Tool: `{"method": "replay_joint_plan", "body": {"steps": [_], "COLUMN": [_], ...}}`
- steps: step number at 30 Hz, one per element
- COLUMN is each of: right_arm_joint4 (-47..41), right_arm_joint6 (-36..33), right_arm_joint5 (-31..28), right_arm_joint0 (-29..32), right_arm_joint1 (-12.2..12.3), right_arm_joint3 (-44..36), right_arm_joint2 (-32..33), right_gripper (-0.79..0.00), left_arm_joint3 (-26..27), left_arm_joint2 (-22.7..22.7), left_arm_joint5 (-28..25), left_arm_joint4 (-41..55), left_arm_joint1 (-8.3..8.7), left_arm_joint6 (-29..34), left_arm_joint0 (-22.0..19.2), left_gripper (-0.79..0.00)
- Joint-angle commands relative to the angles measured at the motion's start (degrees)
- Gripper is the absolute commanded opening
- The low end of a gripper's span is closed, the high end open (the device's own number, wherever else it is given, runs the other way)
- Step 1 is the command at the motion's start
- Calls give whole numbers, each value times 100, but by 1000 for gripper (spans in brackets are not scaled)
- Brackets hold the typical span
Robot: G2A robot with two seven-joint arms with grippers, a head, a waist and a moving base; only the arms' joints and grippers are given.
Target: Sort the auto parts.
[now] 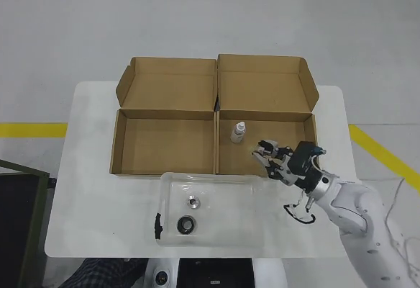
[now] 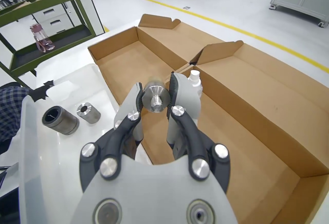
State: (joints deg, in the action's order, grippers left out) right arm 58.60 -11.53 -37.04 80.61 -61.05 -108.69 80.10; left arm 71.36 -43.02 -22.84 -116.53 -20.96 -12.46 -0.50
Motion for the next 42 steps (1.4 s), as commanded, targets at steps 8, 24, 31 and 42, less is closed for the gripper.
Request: {"method": "replay_joint_plan", "body": {"steps": [8,24,31,42], "right_arm_joint4": [101,361,428,523], "right_arm_joint6": [-1155,-2767,-3238,-3517], "right_arm_joint5": [419,963,1015,1141], "right_arm_joint0": [-593,-1865,-2221,-2552], "right_arm_joint1": [-8,-123,-184,-279], "right_arm_joint3": [307,1414,1781,1952], "right_arm_joint2": [-225,-1083,-1445,-1889], "right_gripper": [-785,-785,-785,-489], "left_arm_joint3": [0,0,0,0], "left_arm_joint2": [0,0,0,0], "left_arm_joint5": [0,0,0,0], "left_arm_joint4": [0,0,0,0], "left_arm_joint1": [0,0,0,0], "left_arm_joint6": [0,0,0,0], "left_arm_joint0": [0,0,0,0], "left_gripper": [0,0,0,0]}}
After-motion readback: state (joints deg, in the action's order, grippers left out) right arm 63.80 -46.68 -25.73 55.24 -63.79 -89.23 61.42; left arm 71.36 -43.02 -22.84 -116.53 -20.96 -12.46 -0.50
